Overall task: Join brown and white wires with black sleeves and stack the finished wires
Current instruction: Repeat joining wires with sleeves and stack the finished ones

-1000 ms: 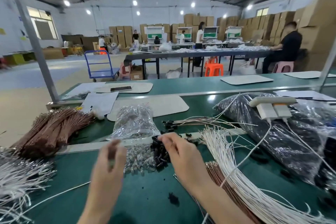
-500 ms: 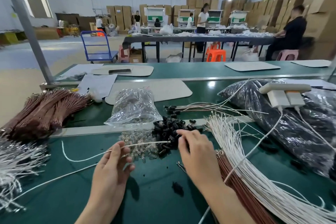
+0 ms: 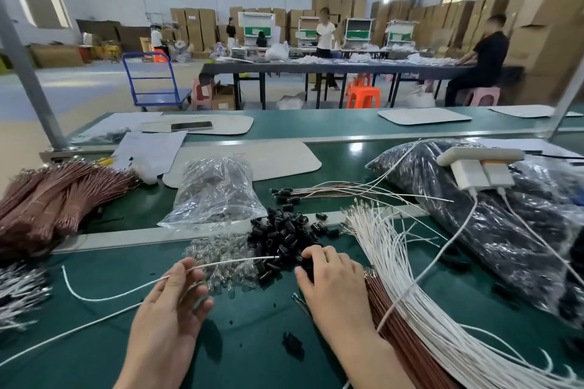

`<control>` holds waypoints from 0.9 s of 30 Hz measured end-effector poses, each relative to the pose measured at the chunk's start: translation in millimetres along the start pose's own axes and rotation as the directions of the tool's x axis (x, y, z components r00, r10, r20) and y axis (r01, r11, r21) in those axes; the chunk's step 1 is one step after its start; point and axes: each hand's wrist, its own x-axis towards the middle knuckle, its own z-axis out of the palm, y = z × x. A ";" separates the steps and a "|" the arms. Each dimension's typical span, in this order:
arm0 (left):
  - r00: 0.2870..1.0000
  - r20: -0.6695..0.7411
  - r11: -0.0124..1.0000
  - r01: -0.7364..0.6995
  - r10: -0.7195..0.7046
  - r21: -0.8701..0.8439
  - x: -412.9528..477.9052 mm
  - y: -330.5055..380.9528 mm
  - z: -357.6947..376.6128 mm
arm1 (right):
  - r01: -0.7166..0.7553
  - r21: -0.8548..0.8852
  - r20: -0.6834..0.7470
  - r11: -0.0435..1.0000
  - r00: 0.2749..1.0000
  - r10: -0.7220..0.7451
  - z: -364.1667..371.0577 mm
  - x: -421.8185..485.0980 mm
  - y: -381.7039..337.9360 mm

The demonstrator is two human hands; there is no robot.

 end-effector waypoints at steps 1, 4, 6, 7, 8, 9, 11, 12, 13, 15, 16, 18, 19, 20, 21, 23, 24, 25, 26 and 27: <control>1.000 0.000 1.000 0.003 -0.003 0.002 -0.2 0.3 -0.3 | 0.003 0.000 0.001 1.000 1.000 -0.003 -0.3 -0.8 -0.6; 1.000 0.006 1.000 0.011 -0.011 -0.001 -1.7 1.4 0.0 | 0.019 0.025 -0.040 0.999 0.999 -0.018 -3.1 -4.4 -3.4; 1.000 0.014 1.000 0.014 -0.014 0.000 -3.2 1.9 0.3 | 0.031 0.055 -0.069 0.998 0.997 -0.027 -6.1 -6.9 -4.3; 1.000 0.018 1.000 0.016 -0.016 0.001 -3.9 2.0 0.7 | 0.036 0.060 -0.074 0.998 0.997 -0.031 -7.4 -8.2 -4.4; 1.000 0.021 1.000 0.019 -0.019 0.001 -4.6 2.0 1.4 | 0.042 0.060 -0.080 0.997 0.996 -0.037 -8.3 -9.0 -4.4; 1.000 0.023 1.000 0.021 -0.021 0.001 -5.2 2.0 2.0 | 0.049 0.067 -0.094 0.997 0.995 -0.042 -9.1 -9.4 -4.8; 1.000 0.022 1.000 0.022 -0.022 -0.001 -6.6 2.9 3.2 | 0.067 0.130 -0.163 0.989 0.986 -0.045 -12.0 -9.2 -7.4; 1.000 0.022 1.000 0.022 -0.022 -0.002 -7.2 3.7 3.7 | 0.066 0.194 -0.197 0.979 0.980 -0.027 -14.5 -9.4 -9.1; 0.999 0.024 1.000 0.023 -0.023 -0.001 -7.9 4.2 3.8 | 0.053 0.287 -0.202 0.957 0.979 0.006 -16.9 -9.8 -10.4; 0.999 0.030 1.000 0.025 -0.025 0.001 -8.9 5.5 3.9 | 0.012 0.508 -0.145 0.861 0.987 0.072 -19.1 -10.4 -11.8; 0.999 0.035 1.000 0.027 -0.027 0.003 -9.7 6.0 4.2 | -0.011 0.606 -0.112 0.796 0.989 0.099 -20.4 -11.0 -12.8; 0.998 0.047 0.999 0.032 -0.032 0.012 -11.3 6.7 4.2 | -0.051 0.744 -0.049 0.666 0.990 0.131 -23.4 -11.9 -16.1; 0.998 0.052 0.999 0.035 -0.036 0.019 -12.2 6.9 4.1 | -0.068 0.787 -0.019 0.614 0.991 0.133 -24.4 -11.9 -17.5; 0.998 0.056 0.999 0.038 -0.039 0.025 -13.0 7.2 3.9 | -0.086 0.816 0.014 0.572 0.992 0.129 -25.0 -11.6 -18.7; 0.997 0.062 0.999 0.038 -0.040 0.030 -13.7 7.6 3.7 | -0.107 0.841 0.048 0.530 0.991 0.124 -25.2 -11.2 -19.2; 0.997 0.069 0.999 0.037 -0.039 0.035 -14.7 8.6 3.7 | -0.171 0.902 0.127 0.396 0.983 0.135 -25.1 -9.9 -20.4; 0.997 0.068 0.999 0.037 -0.039 0.038 -15.1 8.9 4.2 | -0.206 0.934 0.169 0.291 0.975 0.147 -24.7 -9.1 -20.9; 0.997 0.066 0.998 0.035 -0.038 0.042 -15.6 9.2 4.6 | -0.241 0.957 0.216 0.164 0.964 0.156 -24.4 -8.5 -21.3; 0.997 0.066 0.998 0.034 -0.037 0.047 -16.2 9.4 5.2 | -0.273 0.962 0.266 0.025 0.952 0.154 -24.6 -7.8 -21.8; 0.997 0.066 0.998 0.034 -0.037 0.051 -16.7 9.6 5.9 | -0.298 0.948 0.312 -0.109 0.939 0.145 -25.0 -7.1 -22.8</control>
